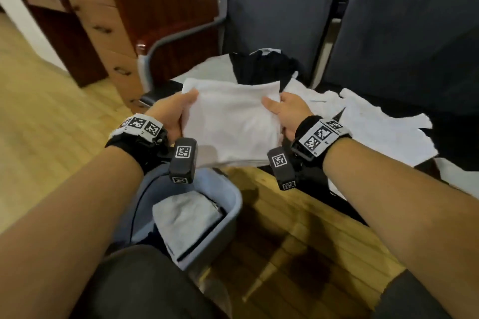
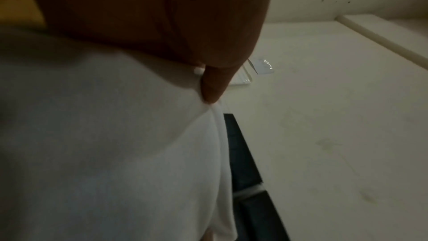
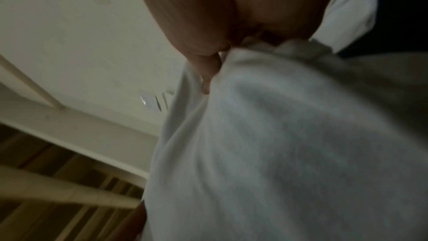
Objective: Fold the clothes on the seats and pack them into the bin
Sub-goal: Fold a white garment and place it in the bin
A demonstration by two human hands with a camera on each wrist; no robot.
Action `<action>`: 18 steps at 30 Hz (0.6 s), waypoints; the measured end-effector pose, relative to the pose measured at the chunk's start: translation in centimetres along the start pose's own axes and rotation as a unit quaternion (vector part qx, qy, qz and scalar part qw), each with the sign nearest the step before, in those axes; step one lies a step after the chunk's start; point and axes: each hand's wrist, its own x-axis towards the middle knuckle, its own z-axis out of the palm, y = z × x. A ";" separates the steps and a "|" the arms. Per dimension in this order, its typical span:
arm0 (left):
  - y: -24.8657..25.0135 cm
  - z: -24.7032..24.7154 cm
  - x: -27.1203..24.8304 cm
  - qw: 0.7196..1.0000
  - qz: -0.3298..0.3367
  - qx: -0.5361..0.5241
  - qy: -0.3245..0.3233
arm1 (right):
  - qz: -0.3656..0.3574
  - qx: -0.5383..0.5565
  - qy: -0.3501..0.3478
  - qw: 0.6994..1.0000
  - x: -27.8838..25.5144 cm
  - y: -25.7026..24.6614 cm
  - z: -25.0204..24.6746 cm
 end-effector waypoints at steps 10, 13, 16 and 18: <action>-10.9 -16.4 2.4 0.982 -0.114 -0.031 0.144 | 0.040 -0.254 -0.163 0.953 4.5 8.8 17.2; -16.3 -19.3 3.9 0.975 -0.159 -0.064 0.141 | 0.057 -0.300 -0.203 0.930 5.6 13.7 19.9; -21.5 -21.0 5.7 0.969 -0.188 -0.080 0.138 | 0.085 -0.391 -0.237 0.885 6.4 18.0 21.5; -24.3 -21.6 7.0 0.965 -0.219 -0.064 0.129 | 0.098 -0.452 -0.246 0.852 7.0 20.6 22.0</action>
